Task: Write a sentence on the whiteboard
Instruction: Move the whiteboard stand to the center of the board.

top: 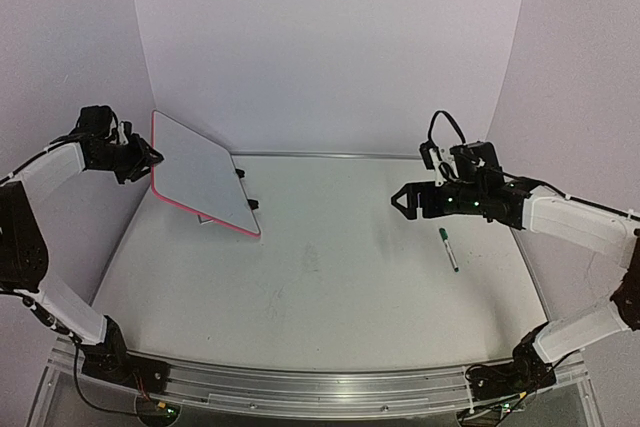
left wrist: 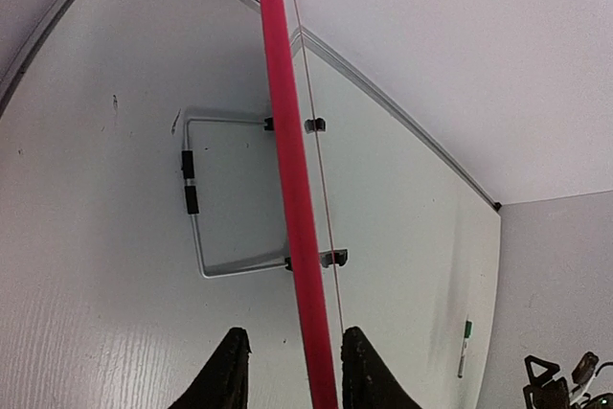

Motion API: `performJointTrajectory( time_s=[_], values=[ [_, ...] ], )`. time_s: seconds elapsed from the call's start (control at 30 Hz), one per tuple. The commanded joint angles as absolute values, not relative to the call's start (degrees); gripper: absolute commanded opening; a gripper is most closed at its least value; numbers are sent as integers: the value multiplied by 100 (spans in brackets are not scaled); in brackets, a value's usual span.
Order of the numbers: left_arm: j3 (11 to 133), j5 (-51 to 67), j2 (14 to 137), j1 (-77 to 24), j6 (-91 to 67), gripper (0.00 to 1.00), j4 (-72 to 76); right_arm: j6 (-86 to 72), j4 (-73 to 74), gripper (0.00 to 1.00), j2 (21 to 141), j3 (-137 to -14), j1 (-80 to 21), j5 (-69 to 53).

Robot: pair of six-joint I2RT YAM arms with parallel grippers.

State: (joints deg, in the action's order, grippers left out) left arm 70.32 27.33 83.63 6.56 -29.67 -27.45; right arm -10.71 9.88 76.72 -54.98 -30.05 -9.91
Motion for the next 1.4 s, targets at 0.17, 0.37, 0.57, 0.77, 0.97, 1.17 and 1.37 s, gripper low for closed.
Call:
performJointTrajectory(
  time_s=[0.17, 0.37, 0.57, 0.77, 0.97, 1.17, 1.37],
  values=[
    [7390, 3171, 8737, 693, -2593, 10, -3033, -1255, 809, 98, 7699, -5727, -3067, -652],
    [7492, 3573, 8936, 694, -2623, 0, -3085, -1338, 816, 98, 7699, -5773, -3086, -652],
    [7728, 4161, 9137, 693, -2485, 0, -3297, -1392, 820, 98, 7698, -5740, -3131, -756],
    [7946, 4645, 9256, 629, -2333, 0, -3611, -1265, 853, 98, 7775, -5821, -3269, -992],
    [8270, 4658, 9414, 173, -2052, 0, -4096, -1059, 896, 98, 8085, -6036, -3582, -1174],
    [8590, 4831, 9547, -285, -1886, 0, -4484, -957, 887, 98, 8532, -6330, -3972, -1295],
    [8769, 5070, 9666, -724, -1819, 0, -4752, -717, 600, 98, 9013, -6564, -4398, -1376]
  ],
)
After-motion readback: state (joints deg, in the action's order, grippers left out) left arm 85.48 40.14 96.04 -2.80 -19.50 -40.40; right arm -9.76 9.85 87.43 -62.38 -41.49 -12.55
